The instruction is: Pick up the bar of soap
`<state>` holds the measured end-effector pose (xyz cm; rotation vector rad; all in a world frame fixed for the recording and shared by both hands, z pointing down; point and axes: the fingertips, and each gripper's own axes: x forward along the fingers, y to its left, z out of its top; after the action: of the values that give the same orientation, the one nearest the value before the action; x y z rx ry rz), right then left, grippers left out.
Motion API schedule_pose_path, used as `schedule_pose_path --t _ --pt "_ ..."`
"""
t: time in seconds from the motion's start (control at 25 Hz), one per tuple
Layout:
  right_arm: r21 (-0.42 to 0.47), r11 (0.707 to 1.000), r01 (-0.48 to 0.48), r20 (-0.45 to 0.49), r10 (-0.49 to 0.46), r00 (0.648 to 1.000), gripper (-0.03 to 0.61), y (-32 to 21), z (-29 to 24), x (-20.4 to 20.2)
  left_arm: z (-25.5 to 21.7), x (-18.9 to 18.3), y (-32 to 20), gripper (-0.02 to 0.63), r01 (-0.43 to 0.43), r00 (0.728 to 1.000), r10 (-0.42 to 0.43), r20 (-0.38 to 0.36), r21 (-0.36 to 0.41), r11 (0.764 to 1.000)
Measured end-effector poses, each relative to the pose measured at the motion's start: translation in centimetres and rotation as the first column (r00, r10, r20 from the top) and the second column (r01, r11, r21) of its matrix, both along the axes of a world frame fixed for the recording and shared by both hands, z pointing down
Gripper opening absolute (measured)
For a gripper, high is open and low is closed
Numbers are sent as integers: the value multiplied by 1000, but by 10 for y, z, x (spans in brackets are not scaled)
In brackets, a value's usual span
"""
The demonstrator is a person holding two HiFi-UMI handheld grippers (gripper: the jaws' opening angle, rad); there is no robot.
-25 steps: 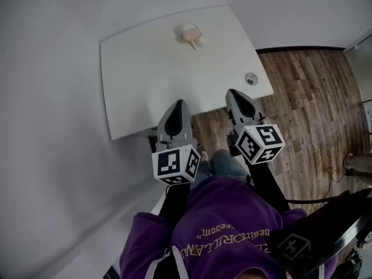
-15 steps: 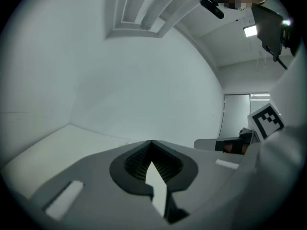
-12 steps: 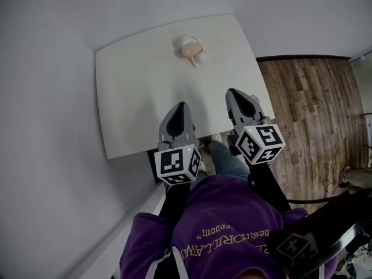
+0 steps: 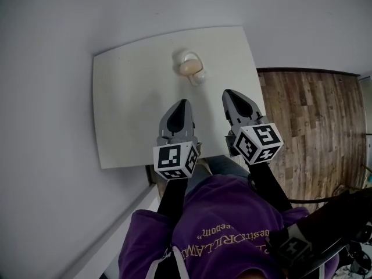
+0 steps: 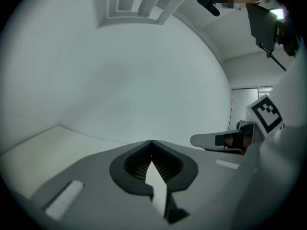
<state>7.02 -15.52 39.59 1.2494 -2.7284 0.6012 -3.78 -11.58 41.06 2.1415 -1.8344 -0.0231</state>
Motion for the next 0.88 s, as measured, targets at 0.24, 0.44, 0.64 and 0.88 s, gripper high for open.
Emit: schedule_pose_path --t 0.24,0.44,0.64,0.88 --pt "-25 1000 10 -9 -10 1000 9 -33 10 3 37 -10 -41 43 -10 997 2 -83 -94 996" --pt "-43 999 -17 -13 17 1000 9 -50 15 3 61 -14 -73 130 -94 993 83 -89 -129 987" --pt "-65 997 -52 -25 51 998 9 -73 20 1 103 -21 -112 213 -141 982 105 -158 -237 961" --pt "-91 994 -64 -50 60 997 9 -95 28 -6 155 -39 -147 288 -138 977 68 -202 -354 925"
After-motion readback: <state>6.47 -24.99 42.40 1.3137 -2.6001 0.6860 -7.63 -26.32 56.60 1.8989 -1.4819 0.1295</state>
